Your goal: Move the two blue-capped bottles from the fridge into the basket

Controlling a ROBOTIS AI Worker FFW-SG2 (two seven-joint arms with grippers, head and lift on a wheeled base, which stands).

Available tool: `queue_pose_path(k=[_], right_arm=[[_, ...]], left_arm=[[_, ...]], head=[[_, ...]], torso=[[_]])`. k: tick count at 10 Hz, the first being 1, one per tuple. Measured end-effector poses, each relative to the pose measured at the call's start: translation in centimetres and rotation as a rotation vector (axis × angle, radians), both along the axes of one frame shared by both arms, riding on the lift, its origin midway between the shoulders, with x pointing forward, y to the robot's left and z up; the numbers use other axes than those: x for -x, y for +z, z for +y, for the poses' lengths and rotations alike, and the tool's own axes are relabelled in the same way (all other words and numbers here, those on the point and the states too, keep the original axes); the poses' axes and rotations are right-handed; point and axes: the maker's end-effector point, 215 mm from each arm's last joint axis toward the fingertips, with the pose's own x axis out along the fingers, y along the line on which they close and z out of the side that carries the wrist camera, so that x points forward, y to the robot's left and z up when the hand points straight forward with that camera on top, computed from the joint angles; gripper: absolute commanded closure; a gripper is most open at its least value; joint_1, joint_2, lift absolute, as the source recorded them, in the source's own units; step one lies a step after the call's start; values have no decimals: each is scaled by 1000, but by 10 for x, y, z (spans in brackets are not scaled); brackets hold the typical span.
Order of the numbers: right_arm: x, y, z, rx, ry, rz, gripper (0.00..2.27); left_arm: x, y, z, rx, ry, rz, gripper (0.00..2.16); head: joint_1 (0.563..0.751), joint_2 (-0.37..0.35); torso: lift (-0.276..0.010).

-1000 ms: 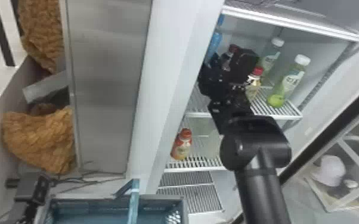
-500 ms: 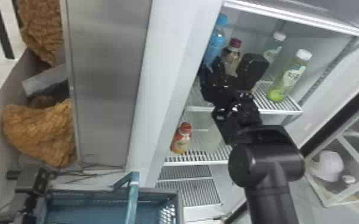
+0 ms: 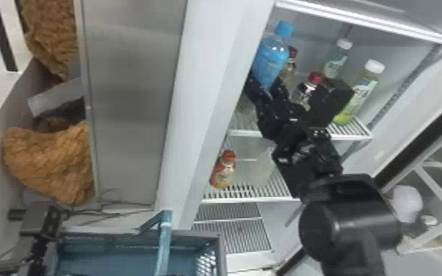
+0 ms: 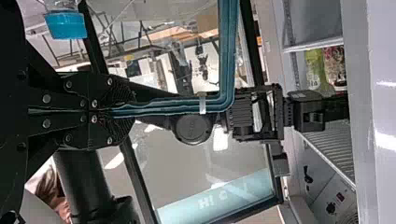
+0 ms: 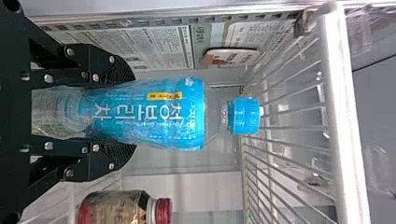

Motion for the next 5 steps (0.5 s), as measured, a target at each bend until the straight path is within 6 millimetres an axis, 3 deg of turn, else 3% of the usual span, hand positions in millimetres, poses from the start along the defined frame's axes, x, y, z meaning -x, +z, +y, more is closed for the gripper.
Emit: queue_pose_path(k=[5], right_arm=[[59, 7, 1, -19, 20, 2, 1271]], left_arm=[[0, 0, 0, 4, 4, 4, 1142]], head=[[695, -350]], torso=[[-76]])
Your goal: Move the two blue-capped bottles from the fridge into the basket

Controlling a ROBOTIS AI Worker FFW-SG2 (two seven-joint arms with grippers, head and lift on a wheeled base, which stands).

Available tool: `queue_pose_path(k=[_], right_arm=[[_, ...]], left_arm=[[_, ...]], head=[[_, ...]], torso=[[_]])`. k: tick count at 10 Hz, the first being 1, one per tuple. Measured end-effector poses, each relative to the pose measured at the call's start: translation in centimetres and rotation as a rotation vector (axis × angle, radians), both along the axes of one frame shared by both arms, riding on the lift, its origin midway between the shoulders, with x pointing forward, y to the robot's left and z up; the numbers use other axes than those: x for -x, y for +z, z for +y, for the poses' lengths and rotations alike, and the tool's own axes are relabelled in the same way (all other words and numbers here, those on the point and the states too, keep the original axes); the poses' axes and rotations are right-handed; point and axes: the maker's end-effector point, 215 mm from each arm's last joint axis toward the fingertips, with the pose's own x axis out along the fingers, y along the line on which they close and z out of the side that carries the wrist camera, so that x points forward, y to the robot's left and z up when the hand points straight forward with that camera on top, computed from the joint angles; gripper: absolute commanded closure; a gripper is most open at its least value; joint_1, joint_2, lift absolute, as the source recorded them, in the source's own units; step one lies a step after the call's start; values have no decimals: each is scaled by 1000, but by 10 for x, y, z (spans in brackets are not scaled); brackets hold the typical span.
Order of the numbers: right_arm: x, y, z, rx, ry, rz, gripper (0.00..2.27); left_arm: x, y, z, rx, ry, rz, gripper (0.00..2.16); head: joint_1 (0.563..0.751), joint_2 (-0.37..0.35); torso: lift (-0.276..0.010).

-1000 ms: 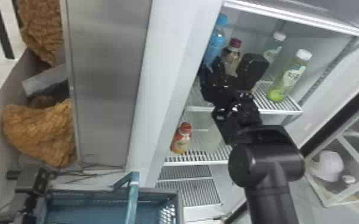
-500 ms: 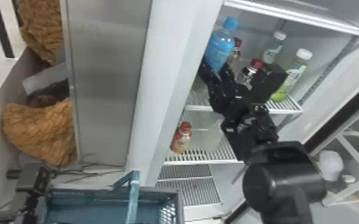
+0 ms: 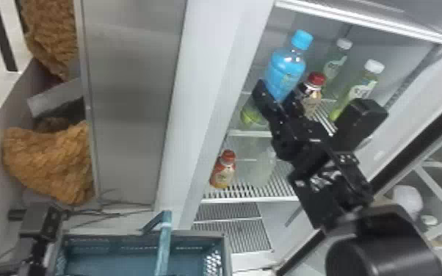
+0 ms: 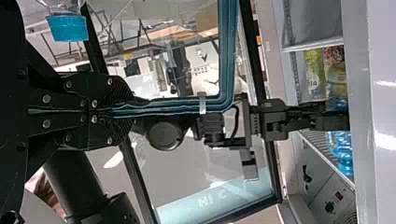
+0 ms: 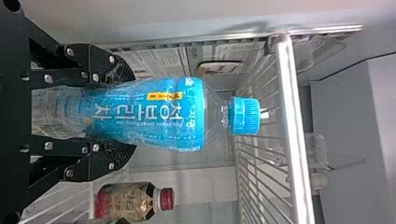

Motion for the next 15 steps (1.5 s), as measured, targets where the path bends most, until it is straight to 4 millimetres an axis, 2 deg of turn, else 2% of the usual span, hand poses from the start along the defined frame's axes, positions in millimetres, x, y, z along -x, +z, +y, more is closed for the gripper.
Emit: queue_pose_path(k=[2, 6, 10, 14, 15], right_arm=[[27, 2, -3, 14, -1, 15, 1271], [73, -11, -2, 17, 11, 86, 1271], [113, -27, 34, -39, 120, 163, 1271], [133, -55, 95, -161, 269, 246, 1271], [137, -61, 112, -188, 315, 266, 1271]], left_arm=[[-1, -1, 2, -1, 7, 2, 1142], [-3, -2, 5, -1, 21, 7, 1142], [-5, -2, 5, -3, 27, 6, 1142], [-6, -2, 2, -9, 20, 1, 1142], [-6, -2, 2, -9, 17, 1, 1142]], head=[[695, -350], [695, -350], [695, -350], [695, -350], [695, -326]], torso=[[-76], [-76], [-76], [-76], [-76]])
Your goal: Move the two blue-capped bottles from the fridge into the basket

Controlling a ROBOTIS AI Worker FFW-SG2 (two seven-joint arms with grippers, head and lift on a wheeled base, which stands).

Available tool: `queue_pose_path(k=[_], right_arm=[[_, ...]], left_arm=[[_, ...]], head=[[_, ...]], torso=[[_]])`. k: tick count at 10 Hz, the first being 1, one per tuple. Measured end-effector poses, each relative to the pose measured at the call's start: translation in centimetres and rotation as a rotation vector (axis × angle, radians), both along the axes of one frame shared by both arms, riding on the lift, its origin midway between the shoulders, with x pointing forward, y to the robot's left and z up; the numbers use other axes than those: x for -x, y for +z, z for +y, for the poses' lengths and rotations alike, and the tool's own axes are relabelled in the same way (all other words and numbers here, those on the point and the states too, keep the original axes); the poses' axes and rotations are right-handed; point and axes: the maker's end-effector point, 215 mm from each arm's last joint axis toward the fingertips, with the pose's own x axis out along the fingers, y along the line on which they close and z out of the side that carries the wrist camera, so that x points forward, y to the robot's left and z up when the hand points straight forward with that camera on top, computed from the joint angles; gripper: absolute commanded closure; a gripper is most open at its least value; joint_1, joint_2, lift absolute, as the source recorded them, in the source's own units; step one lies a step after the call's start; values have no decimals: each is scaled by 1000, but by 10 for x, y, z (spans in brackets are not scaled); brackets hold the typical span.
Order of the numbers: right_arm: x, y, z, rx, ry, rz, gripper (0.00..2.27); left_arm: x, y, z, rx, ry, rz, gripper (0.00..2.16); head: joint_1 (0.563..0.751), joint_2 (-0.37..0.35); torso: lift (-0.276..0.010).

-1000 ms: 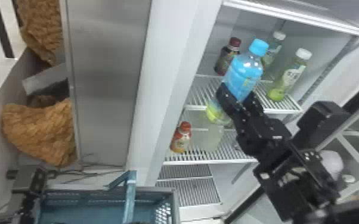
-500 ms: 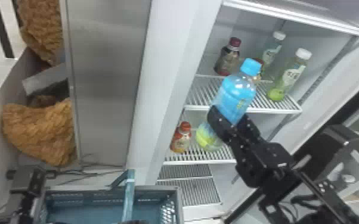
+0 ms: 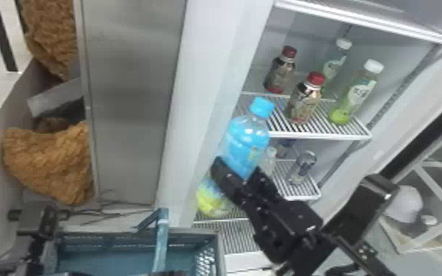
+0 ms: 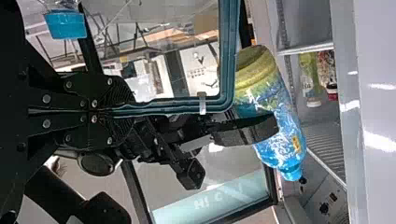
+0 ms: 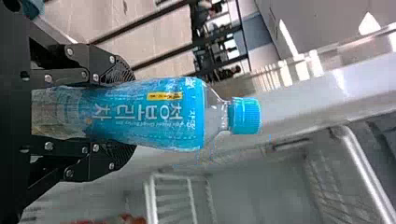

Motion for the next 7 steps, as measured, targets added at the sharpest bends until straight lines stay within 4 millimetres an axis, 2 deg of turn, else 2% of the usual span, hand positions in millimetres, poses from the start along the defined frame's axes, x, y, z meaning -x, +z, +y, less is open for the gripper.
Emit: queue_pose_path(k=[2, 6, 7], right_arm=[[9, -17, 21, -26, 65, 49, 1271], [31, -44, 38, -34, 138, 138, 1265], [35, -51, 40, -36, 148, 159, 1055]], left_arm=[[-1, 2, 0, 3, -2, -2, 1142], [-6, 3, 4, 2, 14, -9, 1142], [-7, 3, 5, 4, 17, -11, 1142]], head=[[695, -296], [695, -260], [695, -257]], torso=[[-76], [-76], [-76]])
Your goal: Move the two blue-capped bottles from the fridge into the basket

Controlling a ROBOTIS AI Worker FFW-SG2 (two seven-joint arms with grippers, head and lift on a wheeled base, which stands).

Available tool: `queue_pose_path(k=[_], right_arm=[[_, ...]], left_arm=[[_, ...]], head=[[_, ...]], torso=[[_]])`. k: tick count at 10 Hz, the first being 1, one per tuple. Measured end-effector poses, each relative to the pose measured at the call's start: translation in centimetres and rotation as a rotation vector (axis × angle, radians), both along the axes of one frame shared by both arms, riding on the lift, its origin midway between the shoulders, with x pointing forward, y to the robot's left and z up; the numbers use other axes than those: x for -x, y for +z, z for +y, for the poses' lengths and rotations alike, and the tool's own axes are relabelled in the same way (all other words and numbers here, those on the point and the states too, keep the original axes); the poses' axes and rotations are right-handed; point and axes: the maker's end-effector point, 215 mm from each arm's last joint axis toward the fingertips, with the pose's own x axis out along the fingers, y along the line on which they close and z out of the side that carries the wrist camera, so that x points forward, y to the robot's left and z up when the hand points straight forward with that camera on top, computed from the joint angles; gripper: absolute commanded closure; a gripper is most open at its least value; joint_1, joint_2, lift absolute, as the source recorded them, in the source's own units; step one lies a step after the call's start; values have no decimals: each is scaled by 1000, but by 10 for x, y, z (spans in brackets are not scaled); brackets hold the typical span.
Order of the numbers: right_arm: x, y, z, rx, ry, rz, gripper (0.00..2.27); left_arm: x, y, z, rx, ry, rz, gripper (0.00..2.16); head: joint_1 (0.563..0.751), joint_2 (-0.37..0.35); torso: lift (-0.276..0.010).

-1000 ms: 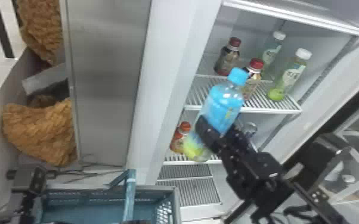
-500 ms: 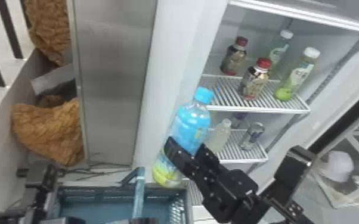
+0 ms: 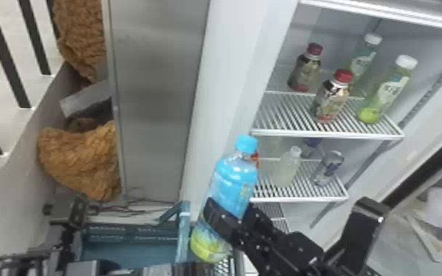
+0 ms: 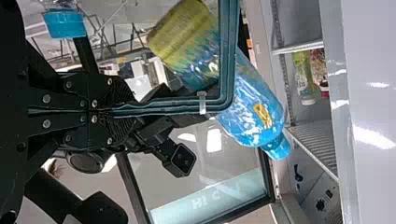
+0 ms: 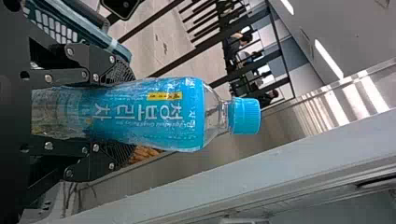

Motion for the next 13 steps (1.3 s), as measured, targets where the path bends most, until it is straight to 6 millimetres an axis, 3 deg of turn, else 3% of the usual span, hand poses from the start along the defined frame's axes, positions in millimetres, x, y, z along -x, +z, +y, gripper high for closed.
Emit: queue_pose_path(k=[2, 3, 7, 10, 13], right_arm=[[2, -10, 3, -13, 14, 22, 165], [2, -13, 5, -25, 22, 29, 82], [1, -20, -1, -32, 14, 42, 142], [-2, -22, -67, 81, -115, 33, 142], [-2, -12, -128, 183, -225, -16, 142]], left_arm=[[0, 1, -1, 3, -2, -3, 1142], [0, 2, -1, 5, -2, -3, 1142], [1, 1, 0, 9, 3, 2, 1142], [2, 0, 2, 10, 7, 9, 1142], [3, -3, 4, 9, 14, 18, 1142]], head=[[695, -253], [695, -249], [695, -250], [695, -350], [695, -350]], torso=[[-76], [-76], [-76], [-76], [-76]])
